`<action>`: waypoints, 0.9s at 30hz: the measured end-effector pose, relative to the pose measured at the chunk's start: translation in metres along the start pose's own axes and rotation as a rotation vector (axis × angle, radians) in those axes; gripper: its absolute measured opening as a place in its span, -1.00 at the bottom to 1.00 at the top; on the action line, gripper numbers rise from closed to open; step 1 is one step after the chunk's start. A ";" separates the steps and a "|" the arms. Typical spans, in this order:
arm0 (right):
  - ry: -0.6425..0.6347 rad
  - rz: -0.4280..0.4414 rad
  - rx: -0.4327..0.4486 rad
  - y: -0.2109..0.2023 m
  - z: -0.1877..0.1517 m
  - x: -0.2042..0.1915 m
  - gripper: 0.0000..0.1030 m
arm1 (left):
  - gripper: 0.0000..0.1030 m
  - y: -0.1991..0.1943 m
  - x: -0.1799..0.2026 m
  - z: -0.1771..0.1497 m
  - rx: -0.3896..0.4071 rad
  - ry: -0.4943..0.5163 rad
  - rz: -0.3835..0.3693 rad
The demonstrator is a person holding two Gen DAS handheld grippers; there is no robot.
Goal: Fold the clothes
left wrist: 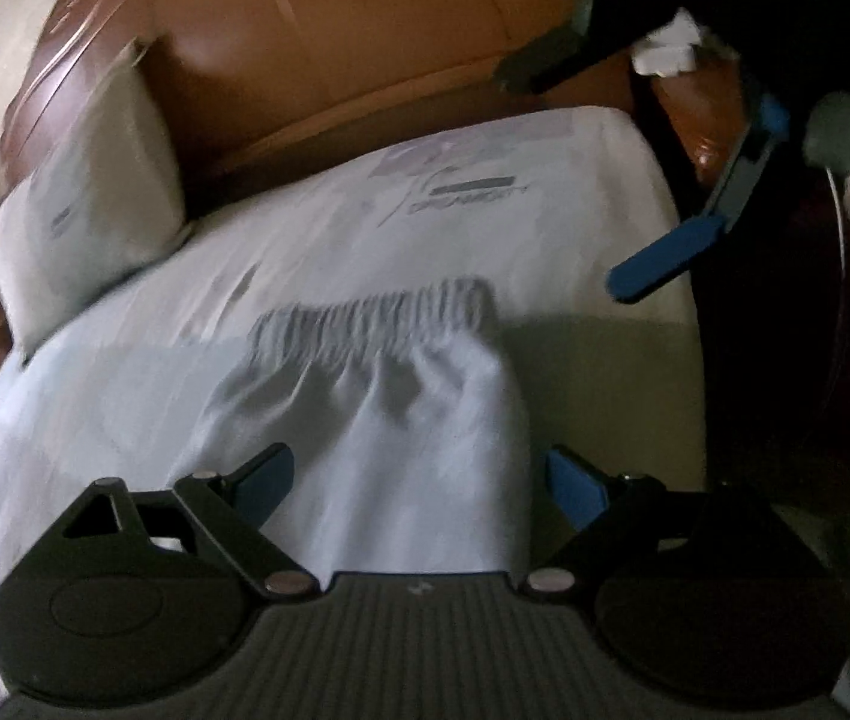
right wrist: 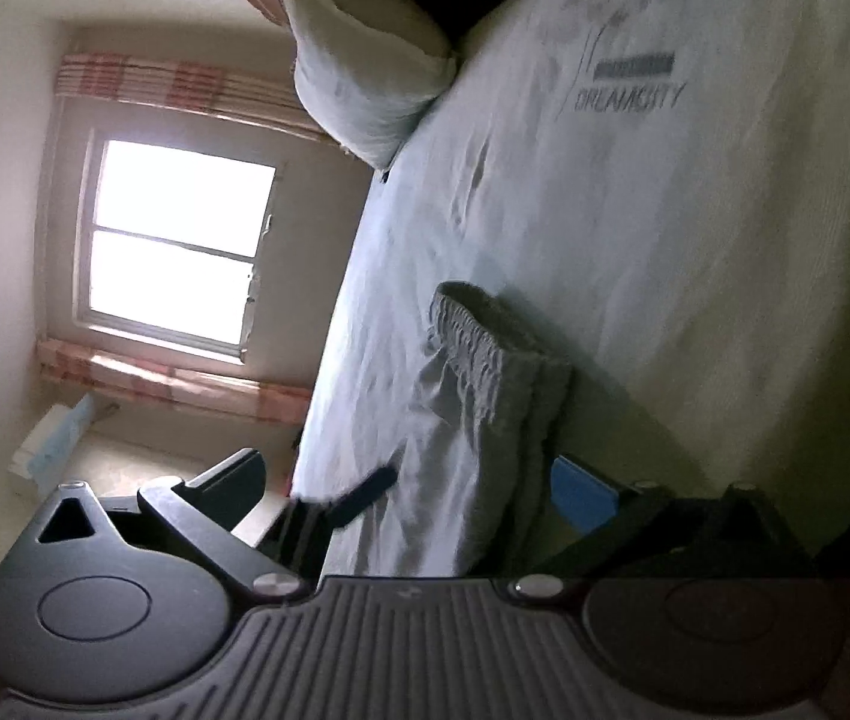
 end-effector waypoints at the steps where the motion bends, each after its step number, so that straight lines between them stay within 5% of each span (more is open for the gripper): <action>1: -0.004 0.001 0.005 -0.006 0.001 0.000 1.00 | 0.76 0.005 0.002 0.006 0.002 0.020 0.000; 8: 0.010 -0.004 0.048 -0.026 0.010 0.008 1.00 | 0.77 0.041 0.009 0.022 -0.075 0.124 0.058; 14: 0.024 -0.002 0.034 -0.015 0.010 0.011 1.00 | 0.80 0.030 -0.009 0.019 -0.077 0.053 0.093; 19: 0.014 0.033 -0.043 0.020 0.011 0.001 1.00 | 0.80 0.016 -0.024 0.018 -0.052 0.016 0.122; 27: 0.030 -0.058 -0.134 0.097 0.017 0.007 1.00 | 0.79 0.001 -0.048 0.009 -0.035 -0.084 0.118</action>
Point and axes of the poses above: each gripper's, at about its wrist camera, not at the fingertips, and y roughly the way its jaws point, x to its right, z to its top, the point moved 9 cm from there along y, roughly the way its jaws point, and after that the axes turned 14 degrees about y, right-handed, at the moved point
